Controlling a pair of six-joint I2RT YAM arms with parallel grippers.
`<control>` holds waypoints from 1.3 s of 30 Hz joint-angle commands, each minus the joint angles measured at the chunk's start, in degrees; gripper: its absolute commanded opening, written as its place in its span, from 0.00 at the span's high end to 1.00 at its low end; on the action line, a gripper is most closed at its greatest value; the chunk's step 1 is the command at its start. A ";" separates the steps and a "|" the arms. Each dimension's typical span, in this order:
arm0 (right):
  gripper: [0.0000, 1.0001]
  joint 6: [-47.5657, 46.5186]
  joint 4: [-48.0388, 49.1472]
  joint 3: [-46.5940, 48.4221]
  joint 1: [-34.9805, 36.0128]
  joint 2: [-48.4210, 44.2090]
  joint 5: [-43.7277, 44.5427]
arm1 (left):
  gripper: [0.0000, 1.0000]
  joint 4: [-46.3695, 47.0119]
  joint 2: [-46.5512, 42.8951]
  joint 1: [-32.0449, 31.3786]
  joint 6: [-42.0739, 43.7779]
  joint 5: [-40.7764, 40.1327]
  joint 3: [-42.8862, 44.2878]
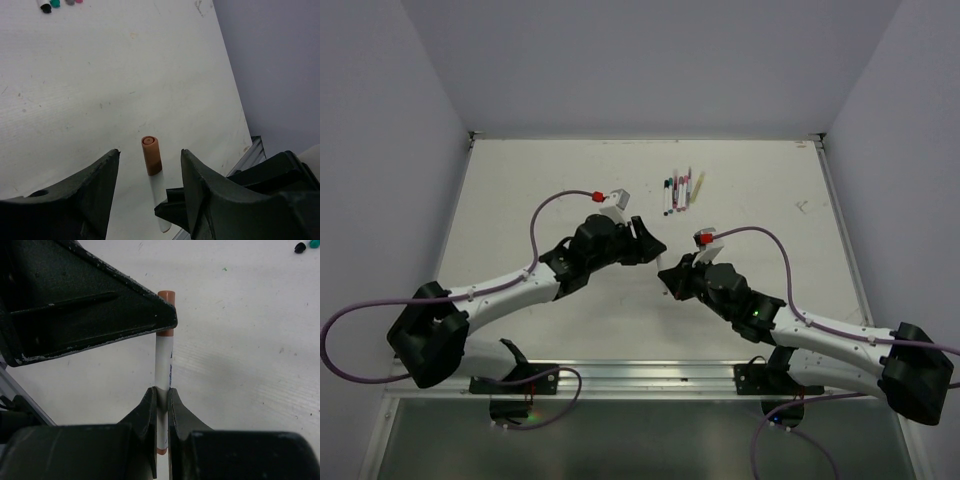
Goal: Open the pen caps
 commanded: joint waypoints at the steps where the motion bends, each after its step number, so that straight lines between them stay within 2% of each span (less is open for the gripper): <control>1: 1.00 -0.31 3.67 0.12 0.37 0.79 -0.04 | 0.45 4.39 1.73 -0.43 -0.47 -1.91 3.40; 5: 1.00 -0.22 4.11 0.21 0.46 1.32 -0.21 | 0.59 5.27 3.05 -0.51 -0.47 -1.38 3.93; 7: 1.00 -0.22 4.46 -0.14 0.37 1.59 -0.21 | 0.63 5.36 3.66 -0.51 -0.55 -0.77 3.93; 10: 1.00 -0.22 4.81 -0.41 0.37 1.68 -0.04 | 0.76 5.54 4.28 -0.51 -0.73 -0.42 3.76; 11: 1.00 -0.39 5.07 -0.41 0.46 1.76 -0.04 | 0.84 5.62 4.54 -0.51 -0.82 -0.15 3.76; 13: 1.00 -0.39 5.25 -0.41 0.46 1.68 -0.04 | 0.91 5.71 4.81 -0.60 -0.91 0.20 3.58; 14: 1.00 -0.39 5.34 -0.41 0.37 1.76 0.05 | 0.99 5.80 4.90 -0.60 -0.91 0.37 3.41; 17: 1.00 -0.48 5.43 -0.41 0.37 1.76 0.22 | 1.00 5.80 4.99 -0.51 -0.91 0.38 2.88; 18: 0.88 -0.57 5.52 -0.32 0.46 1.94 0.22 | 1.00 5.80 4.99 -0.60 -0.91 0.46 2.70; 20: 0.74 -0.83 6.04 -0.41 0.46 2.03 0.40 | 1.00 6.06 4.64 -0.60 -0.91 0.29 2.09; 21: 0.64 -1.01 6.22 -0.23 0.46 2.46 0.49 | 1.00 6.15 4.55 -0.60 -0.99 0.29 1.91; 25: 0.59 -2.15 6.84 1.43 0.46 4.83 0.66 | 1.00 6.85 3.76 -0.60 -1.17 0.11 1.29; 27: 0.59 -2.85 6.84 2.75 0.37 6.06 0.93 | 1.00 7.03 3.76 -0.51 -1.43 0.20 1.21; 30: 0.67 -3.47 7.97 3.72 0.37 8.26 1.37 | 1.00 7.82 3.49 -0.51 -1.87 0.55 1.12; 31: 0.74 -3.64 8.33 3.81 0.46 8.96 1.28 | 1.00 7.91 3.58 -0.51 -1.87 0.46 1.21; 32: 0.86 -3.91 8.16 4.07 0.46 9.32 1.19 | 1.00 8.08 3.49 -0.51 -1.87 0.29 1.12; 34: 0.97 -4.00 7.46 4.43 0.37 9.41 0.49 | 1.00 8.09 2.88 -0.60 -1.96 -1.11 1.21; 35: 1.00 -3.91 7.36 4.17 0.46 9.41 -0.03 | 1.00 7.65 2.53 -0.43 -1.96 -2.08 1.12; 39: 1.00 -4.52 6.84 2.33 0.37 8.71 -2.05 | 1.00 7.38 -0.37 -0.16 -1.44 -10.23 1.56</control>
